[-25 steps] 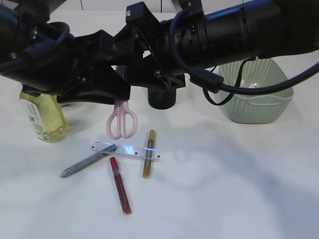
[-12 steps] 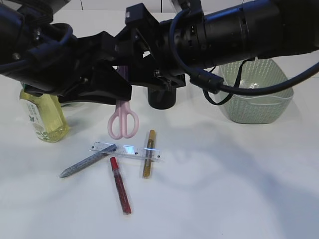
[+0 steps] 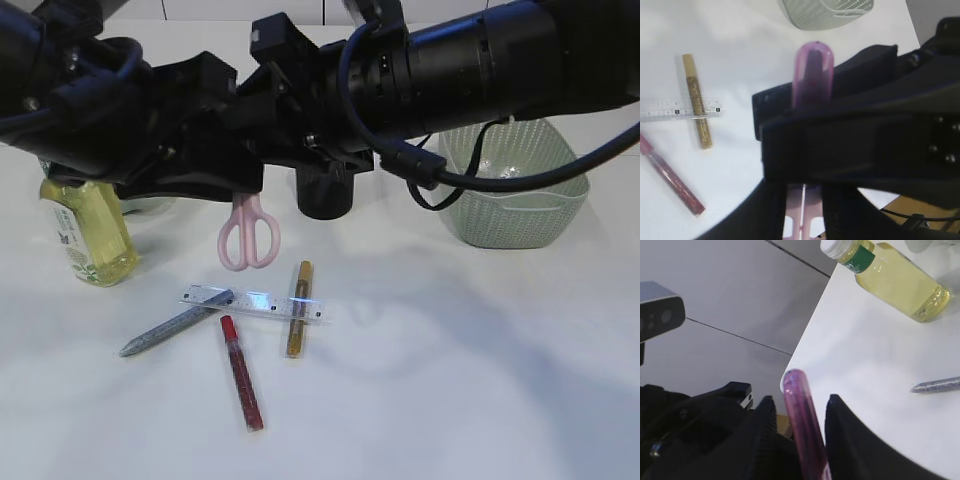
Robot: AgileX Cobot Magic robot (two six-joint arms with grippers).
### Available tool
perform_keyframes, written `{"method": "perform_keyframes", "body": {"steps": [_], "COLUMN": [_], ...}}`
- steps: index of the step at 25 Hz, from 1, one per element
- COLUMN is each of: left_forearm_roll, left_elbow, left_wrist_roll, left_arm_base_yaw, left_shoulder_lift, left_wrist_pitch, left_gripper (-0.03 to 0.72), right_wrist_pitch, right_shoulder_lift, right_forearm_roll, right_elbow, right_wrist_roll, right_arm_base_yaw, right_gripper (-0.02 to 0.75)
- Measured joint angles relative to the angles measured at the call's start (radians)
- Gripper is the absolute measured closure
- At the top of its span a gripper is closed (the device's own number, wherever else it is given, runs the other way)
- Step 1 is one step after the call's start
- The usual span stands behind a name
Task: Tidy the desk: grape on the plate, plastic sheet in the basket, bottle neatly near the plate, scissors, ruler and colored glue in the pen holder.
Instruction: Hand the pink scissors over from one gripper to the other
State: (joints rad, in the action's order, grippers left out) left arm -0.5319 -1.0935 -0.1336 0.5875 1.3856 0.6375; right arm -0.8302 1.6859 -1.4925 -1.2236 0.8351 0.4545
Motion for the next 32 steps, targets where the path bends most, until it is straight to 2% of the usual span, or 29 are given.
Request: {"method": "perform_keyframes", "body": {"steps": [13, 26, 32], "left_forearm_roll": [-0.003, -0.003, 0.001], "left_elbow": [-0.001, -0.001, -0.004], "left_wrist_roll": [0.0, 0.0, 0.0], "left_arm_base_yaw": [0.0, 0.0, 0.0], "left_shoulder_lift": [0.0, 0.0, -0.002], "left_wrist_pitch": [-0.016, -0.018, -0.018], "left_gripper": [0.559, 0.557, 0.522], "right_wrist_pitch": [0.033, 0.038, 0.038], "right_shoulder_lift": [0.002, 0.002, 0.004], "right_forearm_roll": [-0.032, -0.045, -0.057], "right_elbow": [0.004, 0.004, 0.004], "right_wrist_roll": [0.088, 0.108, 0.113], "right_arm_base_yaw": [0.0, 0.0, 0.0], "right_gripper": [0.619, 0.638, 0.638]}}
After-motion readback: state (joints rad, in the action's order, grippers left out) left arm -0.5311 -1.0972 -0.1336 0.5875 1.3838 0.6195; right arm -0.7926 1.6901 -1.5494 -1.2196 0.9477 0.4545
